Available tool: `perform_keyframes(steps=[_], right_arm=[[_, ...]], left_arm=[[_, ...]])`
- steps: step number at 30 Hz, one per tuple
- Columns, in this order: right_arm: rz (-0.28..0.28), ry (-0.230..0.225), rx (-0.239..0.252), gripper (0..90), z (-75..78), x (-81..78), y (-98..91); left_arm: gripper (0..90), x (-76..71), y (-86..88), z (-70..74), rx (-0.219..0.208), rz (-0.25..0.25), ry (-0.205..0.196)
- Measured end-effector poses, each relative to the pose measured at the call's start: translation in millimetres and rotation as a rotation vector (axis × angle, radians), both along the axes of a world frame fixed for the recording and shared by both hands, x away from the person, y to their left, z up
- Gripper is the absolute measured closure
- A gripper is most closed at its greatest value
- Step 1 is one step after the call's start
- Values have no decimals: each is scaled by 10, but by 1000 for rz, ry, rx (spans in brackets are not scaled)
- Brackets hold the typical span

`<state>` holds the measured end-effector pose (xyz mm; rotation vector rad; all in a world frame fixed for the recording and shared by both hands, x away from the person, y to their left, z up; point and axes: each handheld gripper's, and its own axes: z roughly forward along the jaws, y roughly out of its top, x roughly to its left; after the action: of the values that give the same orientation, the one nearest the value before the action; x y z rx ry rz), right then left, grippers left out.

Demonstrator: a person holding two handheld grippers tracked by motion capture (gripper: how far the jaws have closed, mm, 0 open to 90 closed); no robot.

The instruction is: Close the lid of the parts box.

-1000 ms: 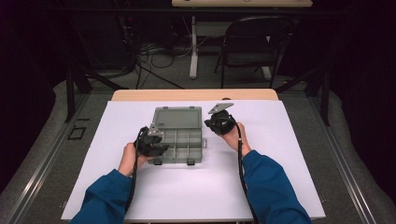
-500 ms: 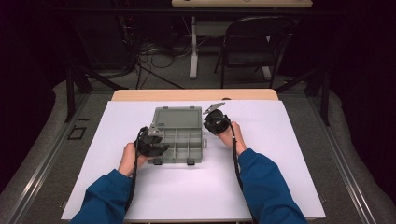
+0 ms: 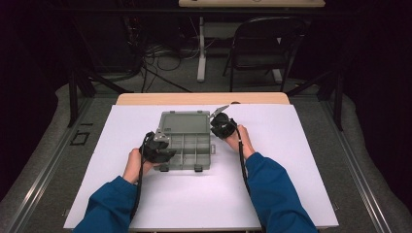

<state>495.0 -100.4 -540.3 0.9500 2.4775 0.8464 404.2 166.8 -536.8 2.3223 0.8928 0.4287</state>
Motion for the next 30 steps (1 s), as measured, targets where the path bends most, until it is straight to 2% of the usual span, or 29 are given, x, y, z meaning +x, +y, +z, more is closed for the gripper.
perform_keyframes(steps=[2, 3, 4, 5, 8, 13, 16, 19, 27, 30], right_arm=[[-5, 6, -3, 900, 0, 20, 7], [1, 17, -24, 900, 22, 33, 3], [5, 9, -14, 900, 16, 45, 10], [8, 7, -30, 900, 14, 58, 17], [7, 27, -47, 900, -19, 74, 43], [-16, 50, -49, 900, -49, 78, 63], [-1, 40, -61, 900, -55, 101, 59], [-22, 52, -39, 900, -65, 96, 68], [-19, 35, -35, 900, -72, 135, 63], [-33, 36, -7, 900, -85, 138, 58]], left_arm=[[545, 1, 0, -2, -1, 0, -1], [545, 1, 0, -2, -1, 0, -1], [545, 1, 0, -1, -1, 0, -1], [545, 1, 0, -2, -1, 0, -1], [545, 0, 0, -2, -2, 0, -1], [545, 1, 1, -3, -2, -1, -2], [547, 2, 4, -6, -5, -3, -2], [548, 3, 4, -6, -3, -6, -3], [551, 3, 0, -12, 1, -10, -8], [551, 2, 1, -11, 3, -10, -9]])
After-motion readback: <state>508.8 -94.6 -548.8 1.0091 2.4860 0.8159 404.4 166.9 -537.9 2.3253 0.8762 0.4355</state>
